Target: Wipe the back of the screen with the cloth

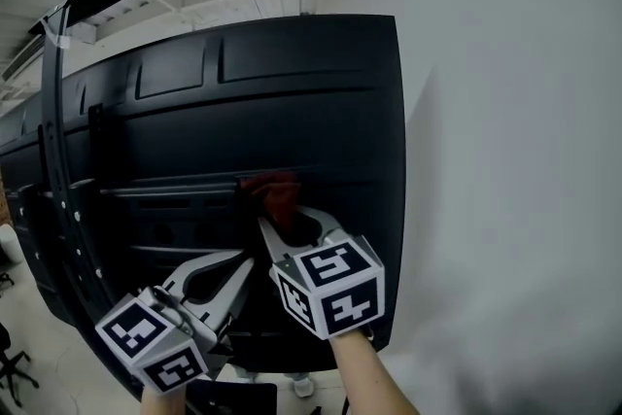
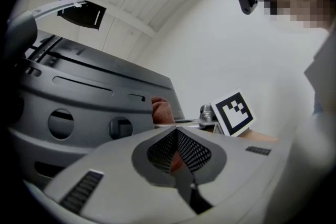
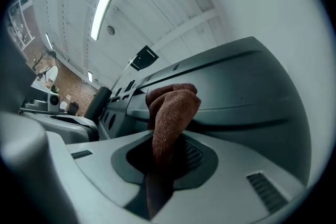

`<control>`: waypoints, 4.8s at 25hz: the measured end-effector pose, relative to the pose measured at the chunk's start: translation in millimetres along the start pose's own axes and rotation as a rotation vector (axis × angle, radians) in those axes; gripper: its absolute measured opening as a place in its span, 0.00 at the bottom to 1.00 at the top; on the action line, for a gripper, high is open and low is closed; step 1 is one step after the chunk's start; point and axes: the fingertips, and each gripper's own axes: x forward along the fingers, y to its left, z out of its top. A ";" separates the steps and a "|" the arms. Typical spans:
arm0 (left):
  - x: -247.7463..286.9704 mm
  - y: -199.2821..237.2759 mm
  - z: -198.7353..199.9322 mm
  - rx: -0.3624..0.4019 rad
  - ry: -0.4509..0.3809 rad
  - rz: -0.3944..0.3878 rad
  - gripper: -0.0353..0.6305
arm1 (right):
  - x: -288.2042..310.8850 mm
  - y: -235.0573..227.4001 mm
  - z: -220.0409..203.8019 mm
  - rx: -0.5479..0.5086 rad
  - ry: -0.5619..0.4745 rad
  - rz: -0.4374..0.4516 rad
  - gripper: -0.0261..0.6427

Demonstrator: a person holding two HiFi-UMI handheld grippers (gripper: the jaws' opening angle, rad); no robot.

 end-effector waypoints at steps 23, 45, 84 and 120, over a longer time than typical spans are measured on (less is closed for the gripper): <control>40.4 -35.5 -29.2 -0.048 -0.008 -0.011 0.07 | -48.1 -67.3 -20.3 -0.032 0.028 -0.084 0.14; 30.9 -35.5 -74.0 -0.075 0.056 0.035 0.07 | -109.2 -100.6 -21.6 0.018 -0.089 -0.239 0.14; -22.9 17.4 -132.2 -0.101 0.051 0.046 0.07 | -45.8 5.8 -108.3 -0.016 0.034 -0.125 0.14; -82.7 34.0 -169.4 -0.077 0.161 0.233 0.07 | -23.1 75.4 -156.4 0.078 0.039 0.028 0.14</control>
